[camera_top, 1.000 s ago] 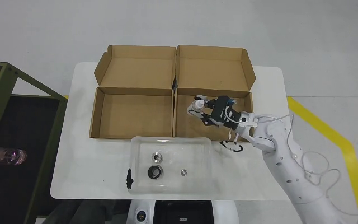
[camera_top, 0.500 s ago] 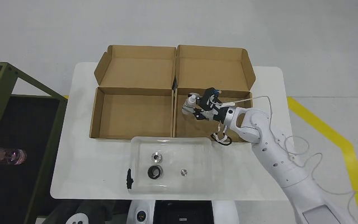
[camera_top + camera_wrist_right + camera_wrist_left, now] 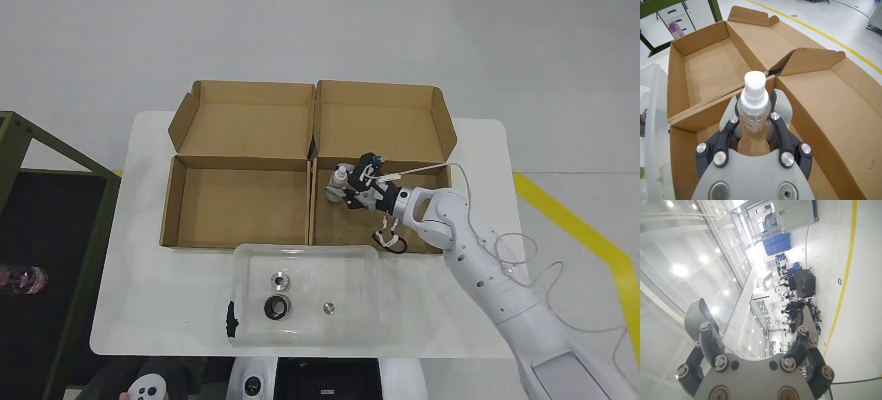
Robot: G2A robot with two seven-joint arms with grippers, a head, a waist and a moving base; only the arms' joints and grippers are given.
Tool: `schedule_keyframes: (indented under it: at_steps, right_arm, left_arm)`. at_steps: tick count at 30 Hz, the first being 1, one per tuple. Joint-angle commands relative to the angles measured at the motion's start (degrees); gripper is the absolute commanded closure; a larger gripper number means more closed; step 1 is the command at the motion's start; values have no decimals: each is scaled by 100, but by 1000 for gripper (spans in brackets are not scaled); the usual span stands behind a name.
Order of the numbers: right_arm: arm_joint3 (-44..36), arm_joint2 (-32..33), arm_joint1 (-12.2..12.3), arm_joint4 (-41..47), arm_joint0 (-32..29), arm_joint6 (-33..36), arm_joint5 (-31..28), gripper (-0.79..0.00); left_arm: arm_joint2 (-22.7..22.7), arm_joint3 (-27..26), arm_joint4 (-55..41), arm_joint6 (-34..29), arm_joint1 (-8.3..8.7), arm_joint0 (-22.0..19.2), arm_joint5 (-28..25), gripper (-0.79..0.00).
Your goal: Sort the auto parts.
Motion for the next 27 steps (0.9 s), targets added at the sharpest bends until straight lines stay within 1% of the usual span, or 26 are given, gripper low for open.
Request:
schedule_keyframes:
  at_steps: [1, 5, 8, 10, 11, 12, 17, 24, 25, 26, 27]
  right_arm:
    - [79, -31, -20, -22, 27, -17, 22, -163]
    - [196, -96, -61, -64, 74, -34, 53, -225]
    - [204, -119, -80, -123, 98, -31, 71, -348]
    - [167, -101, -80, -184, 99, -27, 101, -409]
    - [145, -86, -77, -225, 98, -26, 107, -480]
    - [113, -65, -72, -249, 91, -27, 100, -514]
    - [-212, 132, -12, -353, -22, -55, 6, -542]
    - [-1248, 583, 153, -568, -417, 68, -272, -548]
    - [-1413, 647, 177, -584, -487, 115, -324, -563]
    - [-1575, 711, 201, -597, -559, 177, -367, -603]
    - [-1745, 763, 223, -604, -635, 244, -430, -597]
  left_arm:
    - [0, 0, 0, 0, 0, 0, 0, -785]
    - [0, 0, 0, 0, 0, 0, 0, -785]
    - [0, 0, 0, 0, 0, 0, 0, -785]
    - [0, 0, 0, 0, 0, 0, 0, -785]
    - [0, 0, 0, 0, 0, 0, 0, -785]
    - [0, 0, 0, 0, 0, 0, 0, -785]
    - [0, 0, 0, 0, 0, 0, 0, -785]
    - [0, 0, 0, 0, 0, 0, 0, -785]
    - [0, 0, 0, 0, 0, 0, 0, -785]
    - [0, 0, 0, 0, 0, 0, 0, -785]
    - [0, 0, 0, 0, 0, 0, 0, -785]
